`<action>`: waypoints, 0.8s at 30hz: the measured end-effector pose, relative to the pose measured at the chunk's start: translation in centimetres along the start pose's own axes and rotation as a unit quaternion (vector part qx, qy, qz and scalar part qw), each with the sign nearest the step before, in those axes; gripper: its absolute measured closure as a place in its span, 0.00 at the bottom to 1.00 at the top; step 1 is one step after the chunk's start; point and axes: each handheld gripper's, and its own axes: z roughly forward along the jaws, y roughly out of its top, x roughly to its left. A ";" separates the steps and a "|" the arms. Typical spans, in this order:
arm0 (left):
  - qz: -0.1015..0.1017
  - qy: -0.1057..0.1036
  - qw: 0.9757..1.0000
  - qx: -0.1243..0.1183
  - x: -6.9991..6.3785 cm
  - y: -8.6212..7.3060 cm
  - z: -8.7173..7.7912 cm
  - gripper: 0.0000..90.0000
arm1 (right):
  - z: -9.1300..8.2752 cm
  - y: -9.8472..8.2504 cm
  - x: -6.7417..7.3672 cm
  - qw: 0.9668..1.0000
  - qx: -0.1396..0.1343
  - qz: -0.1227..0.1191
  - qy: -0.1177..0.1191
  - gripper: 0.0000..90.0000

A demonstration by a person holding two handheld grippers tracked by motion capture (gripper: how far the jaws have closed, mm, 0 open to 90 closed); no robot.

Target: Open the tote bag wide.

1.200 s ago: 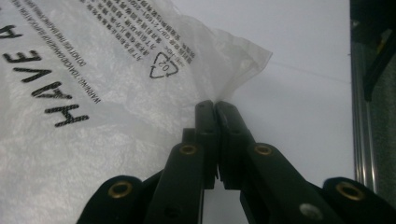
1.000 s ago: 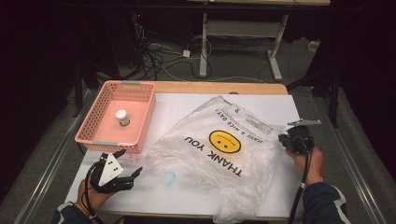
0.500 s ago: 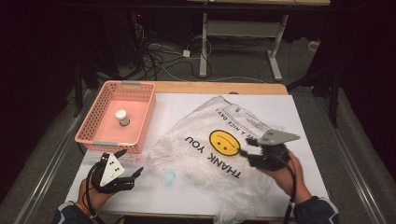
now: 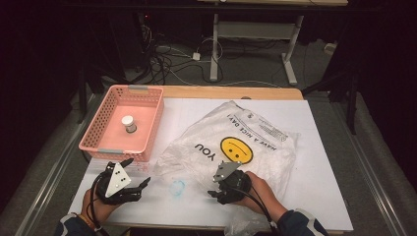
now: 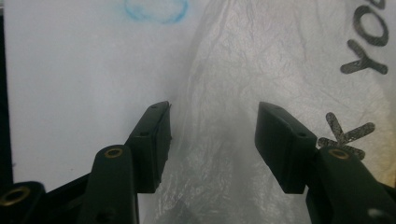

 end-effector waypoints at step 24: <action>-0.012 0.011 1.000 -0.021 0.7 0.5 -0.5 0.22 | -3.4 -0.1 -3.7 0.989 -0.068 0.073 -0.111 1.00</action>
